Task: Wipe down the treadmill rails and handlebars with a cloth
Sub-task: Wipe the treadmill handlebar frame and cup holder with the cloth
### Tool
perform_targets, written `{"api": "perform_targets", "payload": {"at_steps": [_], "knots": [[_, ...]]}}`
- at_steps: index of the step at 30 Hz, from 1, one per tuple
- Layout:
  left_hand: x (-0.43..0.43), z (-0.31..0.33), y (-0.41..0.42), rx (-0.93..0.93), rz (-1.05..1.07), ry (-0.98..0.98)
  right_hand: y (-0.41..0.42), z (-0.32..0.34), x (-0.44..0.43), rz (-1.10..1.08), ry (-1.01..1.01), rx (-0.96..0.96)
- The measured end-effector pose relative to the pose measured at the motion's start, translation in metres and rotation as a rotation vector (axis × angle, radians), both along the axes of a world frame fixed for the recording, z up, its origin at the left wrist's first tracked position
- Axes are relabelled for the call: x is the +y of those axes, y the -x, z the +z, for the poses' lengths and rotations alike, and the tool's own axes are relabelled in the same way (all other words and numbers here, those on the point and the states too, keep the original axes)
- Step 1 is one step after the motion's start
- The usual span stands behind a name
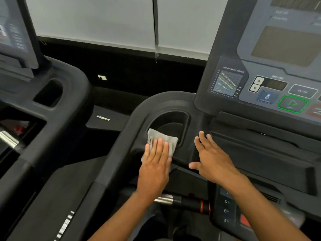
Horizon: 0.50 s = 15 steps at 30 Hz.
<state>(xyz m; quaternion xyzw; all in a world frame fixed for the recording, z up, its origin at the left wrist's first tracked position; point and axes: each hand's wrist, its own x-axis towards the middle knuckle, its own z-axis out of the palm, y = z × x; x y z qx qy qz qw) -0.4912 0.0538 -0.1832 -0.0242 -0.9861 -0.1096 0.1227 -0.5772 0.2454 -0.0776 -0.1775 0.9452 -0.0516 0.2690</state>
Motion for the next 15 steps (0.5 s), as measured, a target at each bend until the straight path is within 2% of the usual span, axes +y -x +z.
{"api": "perform_targets", "payload": {"at_steps": [3,6,11,15], "knots": [[0.013,0.001,0.000,-0.011,-0.155,0.012,0.000,-0.001,-0.006,-0.043,0.001,0.007],[-0.020,0.006,0.009,0.007,-0.248,0.112,-0.001,-0.001,-0.008,-0.074,-0.001,0.001],[-0.071,0.010,0.024,-0.004,-0.079,0.112,-0.007,-0.001,-0.009,-0.103,0.029,-0.003],[-0.039,0.016,0.026,-0.039,-0.097,-0.003,-0.009,0.002,-0.010,-0.119,0.034,-0.001]]}}
